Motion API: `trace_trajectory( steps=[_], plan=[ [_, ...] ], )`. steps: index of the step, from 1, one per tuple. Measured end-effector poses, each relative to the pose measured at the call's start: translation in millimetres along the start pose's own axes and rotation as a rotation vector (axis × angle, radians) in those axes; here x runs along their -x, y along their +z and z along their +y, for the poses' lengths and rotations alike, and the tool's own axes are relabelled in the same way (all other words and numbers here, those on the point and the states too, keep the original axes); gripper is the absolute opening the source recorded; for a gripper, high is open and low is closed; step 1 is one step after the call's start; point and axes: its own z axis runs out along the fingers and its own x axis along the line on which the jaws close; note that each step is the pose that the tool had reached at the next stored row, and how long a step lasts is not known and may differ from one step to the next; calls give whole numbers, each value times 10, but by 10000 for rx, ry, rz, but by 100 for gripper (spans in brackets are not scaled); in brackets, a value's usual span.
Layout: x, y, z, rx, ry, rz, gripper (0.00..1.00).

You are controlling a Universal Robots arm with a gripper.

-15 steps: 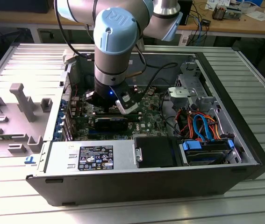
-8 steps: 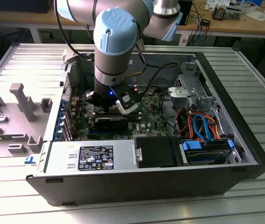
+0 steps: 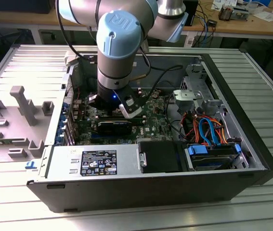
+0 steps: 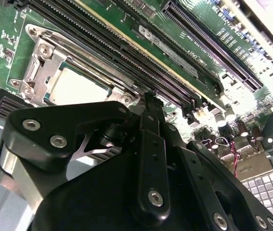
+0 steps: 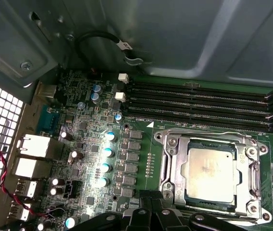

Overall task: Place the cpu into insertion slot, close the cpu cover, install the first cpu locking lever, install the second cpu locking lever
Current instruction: 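Install the second cpu locking lever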

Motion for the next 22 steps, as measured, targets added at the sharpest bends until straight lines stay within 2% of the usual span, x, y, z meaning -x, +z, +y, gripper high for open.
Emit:
trace_trajectory(
  steps=[5, 9, 14, 20, 22],
  plan=[
    [1, 21, -5, 18, 0, -1, 11],
    [1, 22, -6, -109, 11, 12, 11],
    [1, 5, -2, -203, 19, 24, 11],
    [-5, -92, 33, -212, 21, 25, 11],
    [-10, -172, 54, -213, 21, 25, 11]
  ],
)
